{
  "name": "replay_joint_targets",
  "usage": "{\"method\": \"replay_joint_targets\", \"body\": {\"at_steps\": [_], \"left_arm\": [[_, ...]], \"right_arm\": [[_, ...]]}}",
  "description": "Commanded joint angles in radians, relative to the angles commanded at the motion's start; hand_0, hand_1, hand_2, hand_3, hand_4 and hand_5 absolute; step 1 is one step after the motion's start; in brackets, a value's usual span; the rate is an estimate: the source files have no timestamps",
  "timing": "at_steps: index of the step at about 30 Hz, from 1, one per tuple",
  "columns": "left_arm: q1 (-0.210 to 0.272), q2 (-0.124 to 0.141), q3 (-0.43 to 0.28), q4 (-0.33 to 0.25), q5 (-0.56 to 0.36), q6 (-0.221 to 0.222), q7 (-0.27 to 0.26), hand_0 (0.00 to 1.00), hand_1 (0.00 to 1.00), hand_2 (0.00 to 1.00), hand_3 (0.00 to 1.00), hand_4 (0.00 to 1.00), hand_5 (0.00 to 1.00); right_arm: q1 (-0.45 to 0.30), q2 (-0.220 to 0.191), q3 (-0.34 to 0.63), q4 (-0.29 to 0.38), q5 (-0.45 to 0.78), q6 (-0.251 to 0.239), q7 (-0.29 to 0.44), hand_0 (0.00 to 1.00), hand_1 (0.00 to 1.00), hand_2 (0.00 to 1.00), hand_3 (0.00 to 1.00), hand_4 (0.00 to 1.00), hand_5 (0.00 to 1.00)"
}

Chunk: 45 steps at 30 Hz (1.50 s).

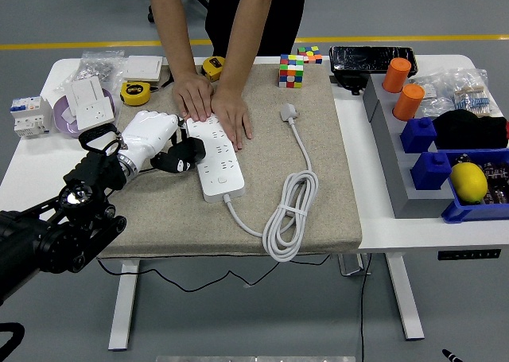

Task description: Pick up the plug,place it near the board,insert it into the board,press the button

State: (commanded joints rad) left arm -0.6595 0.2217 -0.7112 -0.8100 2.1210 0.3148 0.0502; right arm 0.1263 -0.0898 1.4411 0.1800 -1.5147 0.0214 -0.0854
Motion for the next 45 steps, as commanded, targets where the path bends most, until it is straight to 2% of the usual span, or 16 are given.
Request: {"method": "replay_joint_targets", "body": {"at_steps": [10, 25, 26, 31, 32, 37, 38, 43, 45], "left_arm": [[-0.005, 0.009, 0.018, -0.004, 0.002, -0.02, 0.007, 0.552, 0.486, 0.364, 0.374, 0.603, 0.134], [-0.009, 0.007, 0.019, -0.002, -0.003, -0.024, 0.006, 0.554, 0.497, 0.367, 0.375, 0.603, 0.133], [-0.009, 0.007, 0.018, -0.002, -0.011, -0.029, 0.004, 0.592, 0.634, 0.493, 0.466, 0.746, 0.192], [-0.009, 0.009, 0.018, -0.001, -0.024, -0.047, 0.002, 0.592, 0.634, 0.493, 0.466, 0.746, 0.192], [-0.009, 0.009, 0.019, -0.002, -0.025, -0.049, 0.002, 0.692, 0.785, 0.721, 0.619, 0.961, 0.314], [-0.008, 0.011, 0.017, -0.001, -0.031, -0.059, 0.003, 0.692, 0.785, 0.721, 0.619, 0.961, 0.314], [-0.008, 0.011, 0.017, -0.001, -0.032, -0.06, 0.003, 0.728, 0.837, 0.788, 0.77, 0.998, 0.357], [-0.006, 0.013, 0.017, -0.001, -0.033, -0.061, 0.002, 0.728, 0.837, 0.788, 0.77, 0.998, 0.357], [-0.005, 0.015, 0.016, -0.002, -0.031, -0.062, 0.002, 0.745, 0.853, 0.81, 0.805, 0.998, 0.375]], "right_arm": [[0.003, -0.001, -0.001, 0.0, 0.003, -0.001, 0.002, 0.823, 0.733, 0.742, 0.775, 0.998, 0.885], [0.005, -0.003, -0.001, 0.0, 0.005, -0.002, 0.003, 0.821, 0.733, 0.742, 0.775, 0.998, 0.884], [0.005, -0.003, -0.001, 0.0, 0.005, -0.002, 0.003, 0.821, 0.733, 0.742, 0.775, 0.998, 0.884], [0.005, -0.004, -0.001, 0.0, 0.005, -0.002, 0.004, 0.821, 0.733, 0.742, 0.775, 0.998, 0.884], [0.005, -0.004, -0.001, 0.0, 0.005, -0.002, 0.004, 0.821, 0.733, 0.742, 0.775, 0.998, 0.885], [0.005, -0.003, 0.0, 0.0, 0.002, -0.002, 0.004, 0.821, 0.733, 0.742, 0.775, 0.998, 0.885], [0.005, -0.003, 0.0, 0.0, 0.002, -0.002, 0.004, 0.821, 0.733, 0.742, 0.775, 0.998, 0.884], [0.004, -0.003, 0.001, 0.0, 0.0, -0.001, 0.004, 0.821, 0.733, 0.742, 0.775, 0.998, 0.884], [0.003, -0.002, 0.002, 0.0, 0.0, 0.0, 0.004, 0.821, 0.733, 0.742, 0.775, 0.998, 0.883]]}}
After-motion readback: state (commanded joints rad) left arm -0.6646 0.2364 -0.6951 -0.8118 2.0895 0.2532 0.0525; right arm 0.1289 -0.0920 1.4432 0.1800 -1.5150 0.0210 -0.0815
